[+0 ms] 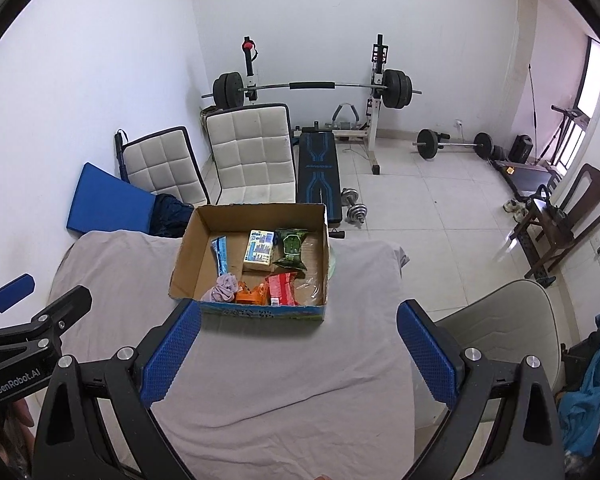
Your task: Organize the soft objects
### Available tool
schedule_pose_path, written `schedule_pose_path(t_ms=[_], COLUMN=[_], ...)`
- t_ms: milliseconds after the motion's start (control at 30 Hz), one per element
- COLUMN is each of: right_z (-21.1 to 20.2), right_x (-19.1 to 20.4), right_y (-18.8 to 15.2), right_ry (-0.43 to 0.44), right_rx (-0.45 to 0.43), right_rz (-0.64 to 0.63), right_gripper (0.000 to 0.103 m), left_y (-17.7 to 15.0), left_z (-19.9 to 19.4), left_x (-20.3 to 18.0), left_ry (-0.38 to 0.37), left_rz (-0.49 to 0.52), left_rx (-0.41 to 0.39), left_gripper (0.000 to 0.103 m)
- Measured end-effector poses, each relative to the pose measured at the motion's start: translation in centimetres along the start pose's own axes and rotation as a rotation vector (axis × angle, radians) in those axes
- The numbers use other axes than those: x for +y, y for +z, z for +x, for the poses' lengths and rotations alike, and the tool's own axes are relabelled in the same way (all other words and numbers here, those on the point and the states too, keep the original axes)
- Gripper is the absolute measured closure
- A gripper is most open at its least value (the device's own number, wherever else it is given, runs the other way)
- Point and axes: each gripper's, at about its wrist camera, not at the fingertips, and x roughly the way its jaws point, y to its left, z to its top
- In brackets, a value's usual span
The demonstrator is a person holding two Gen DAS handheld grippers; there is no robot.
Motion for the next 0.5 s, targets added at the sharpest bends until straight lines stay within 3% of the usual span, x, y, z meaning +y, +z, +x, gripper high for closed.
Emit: schedule_pose_path(t_ms=[500], right_z=[-0.02], right_x=[-0.19], right_y=[0.22], right_ry=[-0.006], right_rx=[-0.001], right_rz=[-0.003], right_gripper=[0.003], left_y=[0.44], left_z=[-0.05], left_x=[-0.06], left_ry=[-0.003], left_rz=[0.005], left_rx=[-0.003], left_gripper=[0.001])
